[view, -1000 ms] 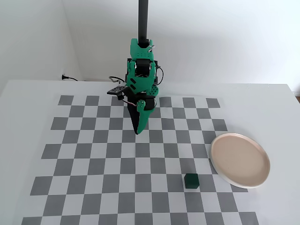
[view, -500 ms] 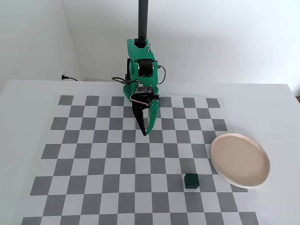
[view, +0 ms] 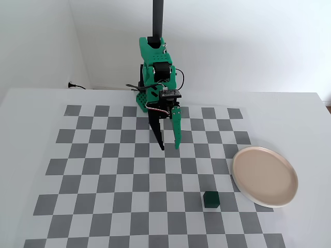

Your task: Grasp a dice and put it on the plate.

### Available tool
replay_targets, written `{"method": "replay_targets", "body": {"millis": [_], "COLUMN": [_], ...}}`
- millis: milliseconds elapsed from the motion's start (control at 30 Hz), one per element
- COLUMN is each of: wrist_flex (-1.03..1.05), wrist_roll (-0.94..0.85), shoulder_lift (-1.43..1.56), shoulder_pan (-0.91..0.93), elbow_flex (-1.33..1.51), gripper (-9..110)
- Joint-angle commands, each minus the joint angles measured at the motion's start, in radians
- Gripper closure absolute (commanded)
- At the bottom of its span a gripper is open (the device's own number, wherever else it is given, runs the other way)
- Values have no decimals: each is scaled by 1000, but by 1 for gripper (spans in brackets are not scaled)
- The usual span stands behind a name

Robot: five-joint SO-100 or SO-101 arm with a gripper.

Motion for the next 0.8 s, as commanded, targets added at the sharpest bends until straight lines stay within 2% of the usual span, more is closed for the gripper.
{"method": "replay_targets", "body": {"millis": [0, 267, 567, 767], "wrist_flex": [-94, -181, -140, -206], "wrist_roll": [-2, -34, -18, -43], "shoulder_lift": [-233, -443, -657, -767], "shoulder_pan": [-3, -63, -147, -192], "elbow_flex": [-216, -387, -604, -658], "gripper": [88, 83, 82, 82]}}
